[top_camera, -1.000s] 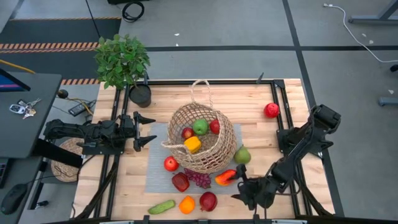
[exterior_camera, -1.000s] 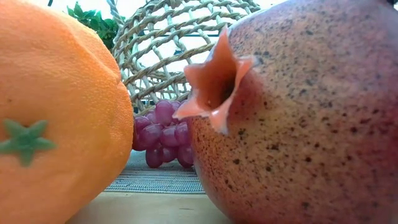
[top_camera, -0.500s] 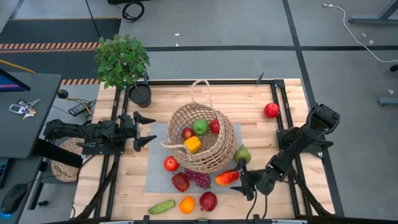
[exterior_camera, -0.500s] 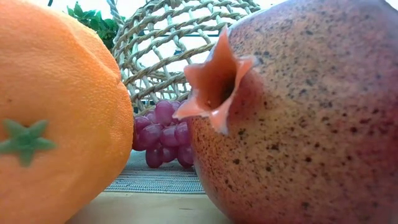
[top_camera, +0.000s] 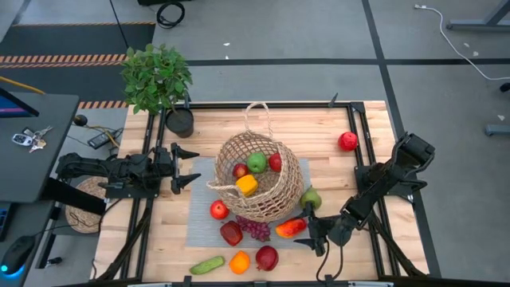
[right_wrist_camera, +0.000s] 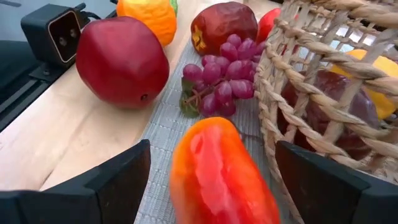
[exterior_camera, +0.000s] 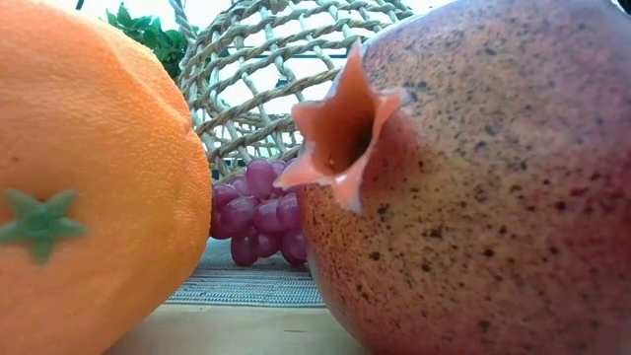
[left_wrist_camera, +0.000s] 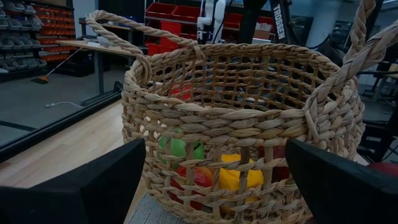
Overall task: Build produce basket
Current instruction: Put the mango into the basket
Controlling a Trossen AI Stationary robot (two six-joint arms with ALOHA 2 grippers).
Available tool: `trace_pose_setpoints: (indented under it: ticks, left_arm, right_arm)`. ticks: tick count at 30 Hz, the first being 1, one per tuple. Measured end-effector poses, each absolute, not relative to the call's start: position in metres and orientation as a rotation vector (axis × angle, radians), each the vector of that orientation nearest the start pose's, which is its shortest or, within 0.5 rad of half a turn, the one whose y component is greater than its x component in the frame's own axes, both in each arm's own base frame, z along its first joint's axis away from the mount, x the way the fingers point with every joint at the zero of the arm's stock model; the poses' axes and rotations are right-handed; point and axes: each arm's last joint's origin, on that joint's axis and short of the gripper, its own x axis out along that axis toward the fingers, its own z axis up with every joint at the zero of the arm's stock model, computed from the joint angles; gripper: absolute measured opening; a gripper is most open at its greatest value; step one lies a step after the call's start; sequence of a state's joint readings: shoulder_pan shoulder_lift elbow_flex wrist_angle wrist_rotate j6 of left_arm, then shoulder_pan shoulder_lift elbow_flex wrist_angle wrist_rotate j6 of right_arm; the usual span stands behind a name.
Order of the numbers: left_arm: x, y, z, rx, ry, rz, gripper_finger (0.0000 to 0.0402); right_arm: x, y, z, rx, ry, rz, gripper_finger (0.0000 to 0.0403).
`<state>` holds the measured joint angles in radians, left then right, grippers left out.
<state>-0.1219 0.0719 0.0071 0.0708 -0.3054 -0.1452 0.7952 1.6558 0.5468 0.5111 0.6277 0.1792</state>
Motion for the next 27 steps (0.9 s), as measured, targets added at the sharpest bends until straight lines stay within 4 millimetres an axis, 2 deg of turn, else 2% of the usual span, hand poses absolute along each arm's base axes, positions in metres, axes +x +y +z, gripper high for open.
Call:
trace_pose_setpoints:
  ticks: [7, 12, 20, 27]
  left_arm:
    - [0.101, -0.004, 0.167, -0.146, -0.019, 0.182, 0.0392]
    - [0.101, -0.004, 0.167, -0.146, -0.019, 0.183, 0.0392]
    - [0.101, -0.004, 0.167, -0.146, -0.019, 0.183, 0.0392]
    - [0.101, -0.004, 0.167, -0.146, -0.019, 0.182, 0.0392]
  right_arm:
    - [0.219, 0.195, 0.095, -0.290, 0.445, 0.098, 0.0348]
    - [0.224, 0.197, 0.101, -0.279, 0.423, 0.090, 0.0348]
    - [0.225, 0.196, 0.099, -0.267, 0.450, 0.139, 0.0348]
    - [0.232, 0.188, 0.098, -0.215, 0.475, 0.145, 0.0348]
